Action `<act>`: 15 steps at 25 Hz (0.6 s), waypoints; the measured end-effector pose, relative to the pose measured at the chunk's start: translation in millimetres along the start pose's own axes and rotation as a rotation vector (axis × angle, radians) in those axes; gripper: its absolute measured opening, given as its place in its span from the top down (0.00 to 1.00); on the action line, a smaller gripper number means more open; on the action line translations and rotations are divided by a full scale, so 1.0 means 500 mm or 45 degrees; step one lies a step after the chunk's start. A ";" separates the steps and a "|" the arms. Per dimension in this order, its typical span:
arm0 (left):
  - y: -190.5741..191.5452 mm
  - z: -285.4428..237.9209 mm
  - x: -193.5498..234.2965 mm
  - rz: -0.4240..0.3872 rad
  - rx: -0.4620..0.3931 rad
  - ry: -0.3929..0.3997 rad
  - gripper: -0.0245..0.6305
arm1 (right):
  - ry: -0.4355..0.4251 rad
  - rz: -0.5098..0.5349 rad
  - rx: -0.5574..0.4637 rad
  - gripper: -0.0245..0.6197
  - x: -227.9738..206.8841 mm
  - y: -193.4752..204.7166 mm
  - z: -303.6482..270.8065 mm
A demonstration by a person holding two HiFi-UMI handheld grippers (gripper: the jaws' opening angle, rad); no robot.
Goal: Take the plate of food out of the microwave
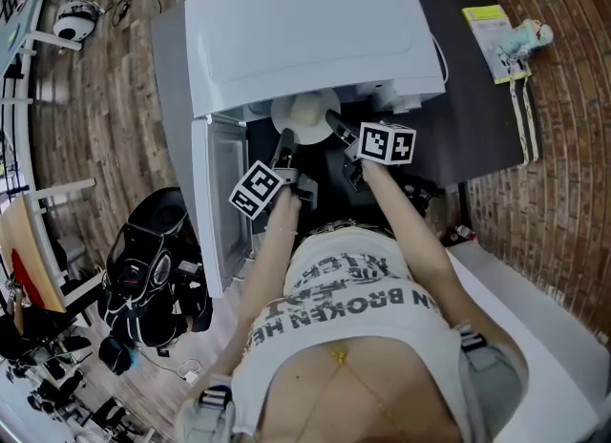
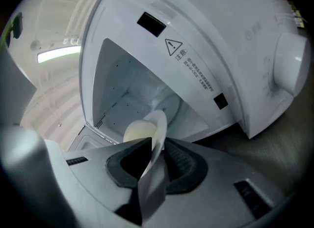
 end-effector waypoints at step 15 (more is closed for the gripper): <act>0.006 0.016 -0.010 -0.031 0.064 0.026 0.91 | 0.054 0.003 -0.033 0.84 0.021 0.005 0.029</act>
Point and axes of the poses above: the fingertips, and each gripper's own axes: z backward along the fingers, x to its left, y out of its underside, the point moved 1 cm from there along z, backward along the fingers, and after that the axes turned 11 degrees about z, right-handed, at the moved point
